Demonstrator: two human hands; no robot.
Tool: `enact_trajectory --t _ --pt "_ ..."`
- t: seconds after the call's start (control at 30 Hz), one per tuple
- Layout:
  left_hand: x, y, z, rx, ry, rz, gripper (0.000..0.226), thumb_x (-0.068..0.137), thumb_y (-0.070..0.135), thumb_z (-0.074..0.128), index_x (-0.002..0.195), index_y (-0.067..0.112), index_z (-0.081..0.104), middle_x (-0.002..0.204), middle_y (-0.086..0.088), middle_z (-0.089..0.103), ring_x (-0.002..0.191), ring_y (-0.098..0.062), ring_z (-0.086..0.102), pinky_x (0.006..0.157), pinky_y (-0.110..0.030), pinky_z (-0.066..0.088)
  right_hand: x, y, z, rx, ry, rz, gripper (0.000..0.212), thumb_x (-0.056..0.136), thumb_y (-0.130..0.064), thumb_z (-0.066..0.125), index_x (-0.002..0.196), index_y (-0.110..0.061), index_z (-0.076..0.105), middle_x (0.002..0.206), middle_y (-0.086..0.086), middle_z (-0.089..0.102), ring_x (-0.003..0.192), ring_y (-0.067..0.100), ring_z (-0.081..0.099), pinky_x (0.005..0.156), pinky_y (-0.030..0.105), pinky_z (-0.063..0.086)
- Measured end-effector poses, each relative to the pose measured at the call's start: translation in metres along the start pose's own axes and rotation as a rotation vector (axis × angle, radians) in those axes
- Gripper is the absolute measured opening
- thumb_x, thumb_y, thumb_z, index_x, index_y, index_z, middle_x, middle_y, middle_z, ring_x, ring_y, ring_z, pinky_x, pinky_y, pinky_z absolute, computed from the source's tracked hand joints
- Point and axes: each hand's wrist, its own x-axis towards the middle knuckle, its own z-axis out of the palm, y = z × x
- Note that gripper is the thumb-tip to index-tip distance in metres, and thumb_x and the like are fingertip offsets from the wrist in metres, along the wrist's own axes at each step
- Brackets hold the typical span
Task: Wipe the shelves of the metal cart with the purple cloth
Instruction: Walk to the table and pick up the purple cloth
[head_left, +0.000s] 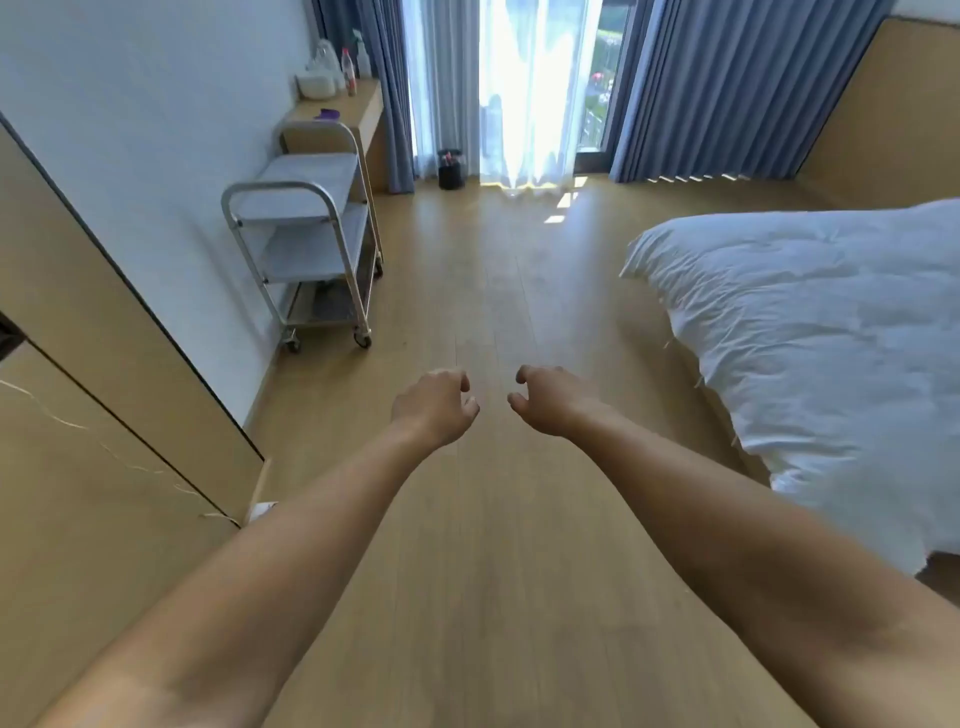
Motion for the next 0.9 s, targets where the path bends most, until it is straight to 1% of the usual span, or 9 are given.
enact_trajectory --t 0.1,0.27,0.47,0.67,0.9 --pt "-0.003 0.006 0.008 0.04 -0.013 -0.013 0.031 0.087 0.039 0.053 0.112 0.022 0.061 0.111 0.0 0.065 0.1 -0.022 0.06 0.082 -0.037 0.051 -0.002 0.009 0.001 -0.027 -0.003 -0.015 0.043 0.098 -0.04 0.046 0.133 -0.016 0.05 0.13 0.007 0.059 0.118 0.027 0.056 0.092 0.04 0.049" --pt "0.001 0.013 0.014 0.067 0.006 -0.023 0.031 0.088 0.037 0.053 0.114 0.021 0.06 0.114 0.0 0.064 0.103 -0.023 0.06 0.082 -0.036 0.05 0.006 0.014 -0.005 -0.064 0.062 -0.064 0.042 0.099 -0.039 0.044 0.134 -0.015 0.05 0.13 0.006 0.058 0.117 0.027 0.056 0.088 0.04 0.048" --pt "0.026 0.004 0.021 0.093 -0.008 -0.03 0.03 0.089 0.036 0.052 0.114 0.021 0.06 0.117 -0.001 0.063 0.105 -0.024 0.059 0.082 -0.035 0.049 0.035 0.015 0.001 -0.07 0.038 -0.064 0.041 0.099 -0.038 0.044 0.134 -0.015 0.049 0.13 0.006 0.058 0.117 0.027 0.056 0.086 0.039 0.047" --pt "0.089 -0.021 0.03 0.112 -0.024 -0.015 0.03 0.09 0.034 0.052 0.116 0.019 0.058 0.117 -0.002 0.061 0.105 -0.025 0.059 0.08 -0.035 0.045 0.102 0.008 0.012 -0.065 0.003 -0.041 0.041 0.099 -0.038 0.045 0.133 -0.016 0.049 0.13 0.006 0.059 0.116 0.027 0.056 0.086 0.039 0.048" --pt "0.194 -0.064 0.032 0.113 -0.079 0.005 0.03 0.09 0.034 0.052 0.115 0.019 0.059 0.116 -0.003 0.062 0.106 -0.026 0.059 0.082 -0.035 0.048 0.214 -0.01 0.009 -0.042 -0.043 0.025 0.04 0.098 -0.036 0.046 0.132 -0.016 0.05 0.128 0.007 0.059 0.114 0.028 0.057 0.084 0.038 0.048"
